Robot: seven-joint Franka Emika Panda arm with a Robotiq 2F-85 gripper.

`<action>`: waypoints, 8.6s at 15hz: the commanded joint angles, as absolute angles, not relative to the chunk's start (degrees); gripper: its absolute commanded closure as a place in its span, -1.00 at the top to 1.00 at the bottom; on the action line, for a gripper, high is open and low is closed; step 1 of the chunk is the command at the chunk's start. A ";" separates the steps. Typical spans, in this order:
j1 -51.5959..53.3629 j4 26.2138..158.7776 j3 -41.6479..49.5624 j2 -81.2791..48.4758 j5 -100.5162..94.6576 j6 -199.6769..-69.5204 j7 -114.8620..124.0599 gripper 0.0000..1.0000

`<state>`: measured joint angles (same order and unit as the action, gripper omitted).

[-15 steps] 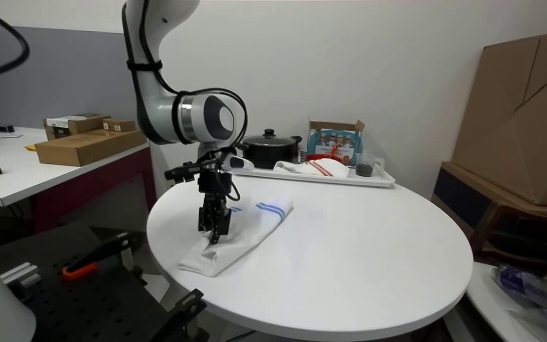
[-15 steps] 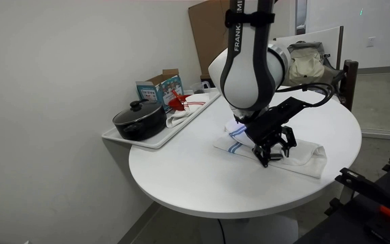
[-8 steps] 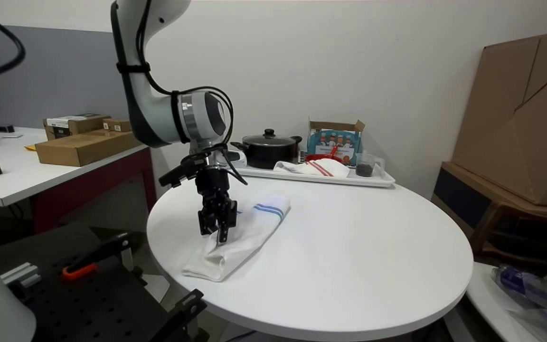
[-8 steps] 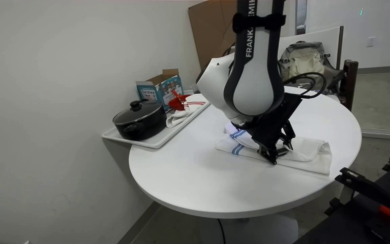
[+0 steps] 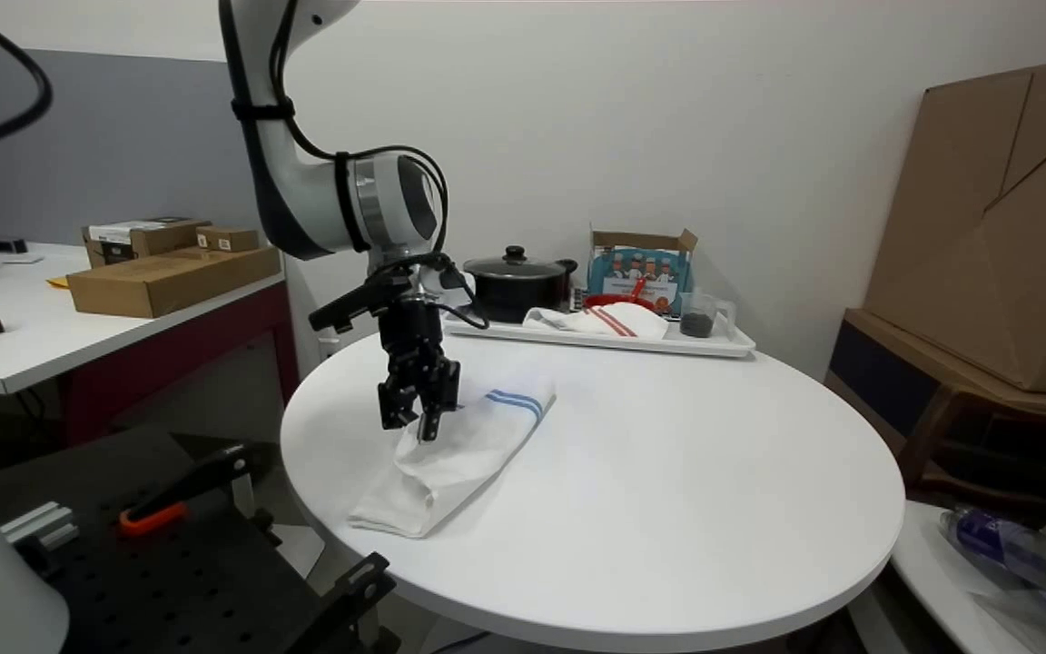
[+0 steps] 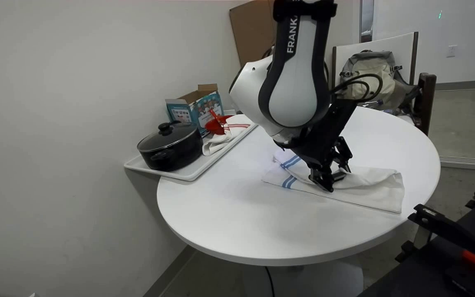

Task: Fold the towel

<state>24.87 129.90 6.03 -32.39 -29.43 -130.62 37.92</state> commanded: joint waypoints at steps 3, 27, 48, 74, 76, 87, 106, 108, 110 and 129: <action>25.28 133.93 2.47 -29.08 -35.87 -121.41 31.66 -1.00; 11.10 124.42 0.43 -33.89 -44.98 -118.40 28.25 1.00; 16.75 125.64 1.45 -37.73 -28.99 -119.27 32.91 1.00; 15.41 114.74 3.66 -35.02 -11.40 -139.74 62.90 1.00; 14.97 110.84 3.63 -36.49 -7.00 -138.07 64.74 1.00; 14.01 97.13 4.91 -46.18 3.09 -136.22 80.78 1.00; 14.63 90.41 4.72 -55.36 1.17 -128.91 82.92 -0.86; 14.68 90.66 4.75 -54.58 1.05 -129.39 82.73 -0.92; 14.53 90.66 4.92 -53.74 1.10 -129.67 82.76 -0.98; 13.24 91.19 8.25 -41.78 -1.54 -132.68 82.37 -0.87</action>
<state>12.87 88.56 8.80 -43.47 0.60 -132.08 82.41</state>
